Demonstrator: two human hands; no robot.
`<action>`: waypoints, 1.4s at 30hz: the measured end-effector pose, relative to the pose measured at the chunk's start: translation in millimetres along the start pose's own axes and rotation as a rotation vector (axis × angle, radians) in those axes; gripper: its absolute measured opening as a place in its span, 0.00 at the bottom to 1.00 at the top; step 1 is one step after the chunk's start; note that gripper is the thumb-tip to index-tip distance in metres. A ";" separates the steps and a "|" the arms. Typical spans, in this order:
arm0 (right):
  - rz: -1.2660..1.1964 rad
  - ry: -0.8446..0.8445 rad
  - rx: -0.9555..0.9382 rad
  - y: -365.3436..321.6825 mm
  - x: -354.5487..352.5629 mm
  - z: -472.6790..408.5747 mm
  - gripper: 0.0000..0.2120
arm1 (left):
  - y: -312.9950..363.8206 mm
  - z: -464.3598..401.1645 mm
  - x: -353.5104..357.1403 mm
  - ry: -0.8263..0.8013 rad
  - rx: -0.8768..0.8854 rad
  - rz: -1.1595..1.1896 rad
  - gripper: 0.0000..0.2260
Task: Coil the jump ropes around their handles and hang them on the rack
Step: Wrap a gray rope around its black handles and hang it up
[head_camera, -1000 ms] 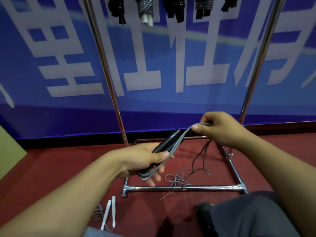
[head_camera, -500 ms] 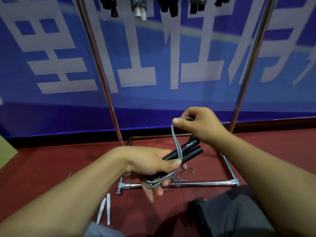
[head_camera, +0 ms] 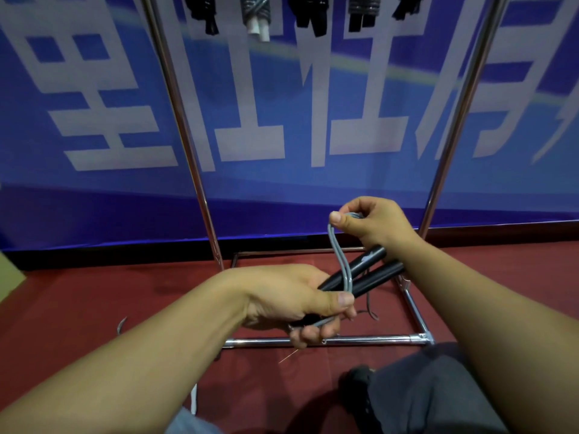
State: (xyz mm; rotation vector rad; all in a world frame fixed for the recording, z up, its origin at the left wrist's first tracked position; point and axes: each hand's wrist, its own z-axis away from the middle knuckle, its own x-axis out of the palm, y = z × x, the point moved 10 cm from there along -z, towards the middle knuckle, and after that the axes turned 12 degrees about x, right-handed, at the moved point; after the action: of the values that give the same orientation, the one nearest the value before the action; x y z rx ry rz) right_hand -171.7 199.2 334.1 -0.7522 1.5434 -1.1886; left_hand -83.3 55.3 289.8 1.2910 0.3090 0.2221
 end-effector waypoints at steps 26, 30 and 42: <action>0.106 -0.407 0.500 45.9 34.6 24.9 0.18 | 26.8 10.7 -77.8 0.650 0.341 0.187 0.15; -0.122 -0.448 0.505 40.4 37.5 22.7 0.13 | 22.2 18.7 -96.5 0.771 0.328 0.234 0.13; -0.111 -0.310 0.352 39.4 12.4 3.4 0.07 | 22.7 30.0 -112.5 0.828 0.341 0.176 0.12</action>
State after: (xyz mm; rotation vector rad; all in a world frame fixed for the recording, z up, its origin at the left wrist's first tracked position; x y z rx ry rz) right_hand -168.3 199.8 292.8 -0.7509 1.0156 -1.3119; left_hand -178.2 -3.2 330.4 1.5148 0.9689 0.8903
